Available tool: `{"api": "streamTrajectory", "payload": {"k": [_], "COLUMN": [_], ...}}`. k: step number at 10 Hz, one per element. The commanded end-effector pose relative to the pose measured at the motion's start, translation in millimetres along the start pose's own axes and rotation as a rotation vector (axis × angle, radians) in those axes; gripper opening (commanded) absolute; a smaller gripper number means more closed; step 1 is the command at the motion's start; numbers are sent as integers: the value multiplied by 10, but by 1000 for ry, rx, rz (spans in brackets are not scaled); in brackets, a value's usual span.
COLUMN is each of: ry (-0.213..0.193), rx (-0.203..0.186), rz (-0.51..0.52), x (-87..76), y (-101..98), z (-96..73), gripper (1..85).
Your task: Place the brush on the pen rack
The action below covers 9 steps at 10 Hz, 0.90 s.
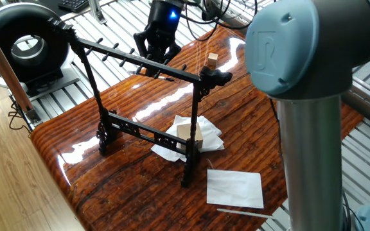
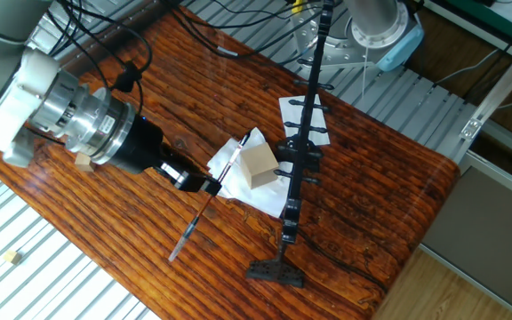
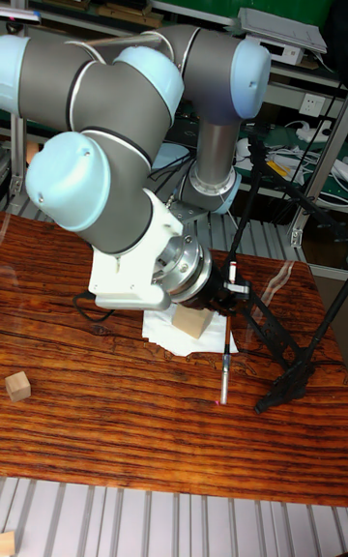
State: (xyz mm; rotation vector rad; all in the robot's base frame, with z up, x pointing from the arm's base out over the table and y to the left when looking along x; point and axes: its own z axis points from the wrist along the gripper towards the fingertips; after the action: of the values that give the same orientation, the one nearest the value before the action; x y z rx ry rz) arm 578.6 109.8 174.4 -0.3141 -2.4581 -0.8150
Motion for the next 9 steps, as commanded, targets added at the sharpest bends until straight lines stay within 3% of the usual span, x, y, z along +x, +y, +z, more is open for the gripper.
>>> {"api": "streamTrajectory", "payload": {"k": [1,3,5,6,9], "ry": [68,67,22,18,28], "rx": [4,-8,-19,-46,-47], "rz": [49,55,70,90,96], "x": [181,176,56,52,113], "y": [52,86,115,194,223], "z": [-16,-14,-4,1,27], "gripper": [13,13,13,13,13]}}
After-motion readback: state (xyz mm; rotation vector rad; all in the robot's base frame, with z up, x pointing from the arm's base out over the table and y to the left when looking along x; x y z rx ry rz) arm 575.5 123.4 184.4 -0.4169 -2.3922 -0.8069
